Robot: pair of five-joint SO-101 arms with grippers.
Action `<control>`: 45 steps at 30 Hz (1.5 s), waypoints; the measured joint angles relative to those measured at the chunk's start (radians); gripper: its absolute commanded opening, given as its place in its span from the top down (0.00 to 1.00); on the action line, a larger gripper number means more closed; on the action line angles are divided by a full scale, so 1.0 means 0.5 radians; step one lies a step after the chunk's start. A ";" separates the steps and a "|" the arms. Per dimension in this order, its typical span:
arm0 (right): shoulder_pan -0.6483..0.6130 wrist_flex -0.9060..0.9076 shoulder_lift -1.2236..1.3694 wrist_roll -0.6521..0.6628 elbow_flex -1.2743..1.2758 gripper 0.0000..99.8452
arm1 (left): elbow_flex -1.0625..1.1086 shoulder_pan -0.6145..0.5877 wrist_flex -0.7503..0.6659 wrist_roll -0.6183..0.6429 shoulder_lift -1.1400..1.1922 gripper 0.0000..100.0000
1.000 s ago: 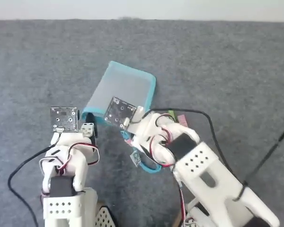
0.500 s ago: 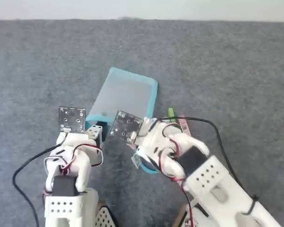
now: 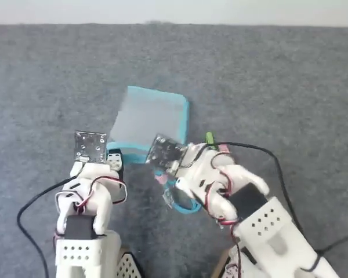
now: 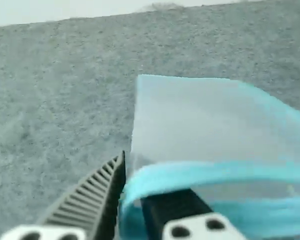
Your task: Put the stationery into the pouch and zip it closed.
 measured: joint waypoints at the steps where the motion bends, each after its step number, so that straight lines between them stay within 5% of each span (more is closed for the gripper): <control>1: 0.037 0.000 0.006 -0.003 0.003 0.99 | 0.000 -0.006 -0.012 0.009 0.000 0.99; 9: 0.135 0.157 0.497 -0.252 -0.199 0.93 | 0.000 -0.006 -0.043 0.132 0.000 0.99; 18: 0.516 0.500 0.961 -0.626 -0.571 0.91 | 0.123 -0.015 -0.285 0.236 0.000 0.99; 25: 0.543 0.512 1.267 -0.779 -0.577 0.91 | 0.123 -0.285 -0.341 0.255 0.000 0.99; 36: 0.675 0.715 1.289 -0.626 -0.417 0.91 | 0.123 -0.350 -0.341 0.255 0.000 0.99; 45: 0.678 0.295 1.264 -0.614 -0.061 0.91 | 0.123 -0.350 -0.341 0.255 0.000 0.99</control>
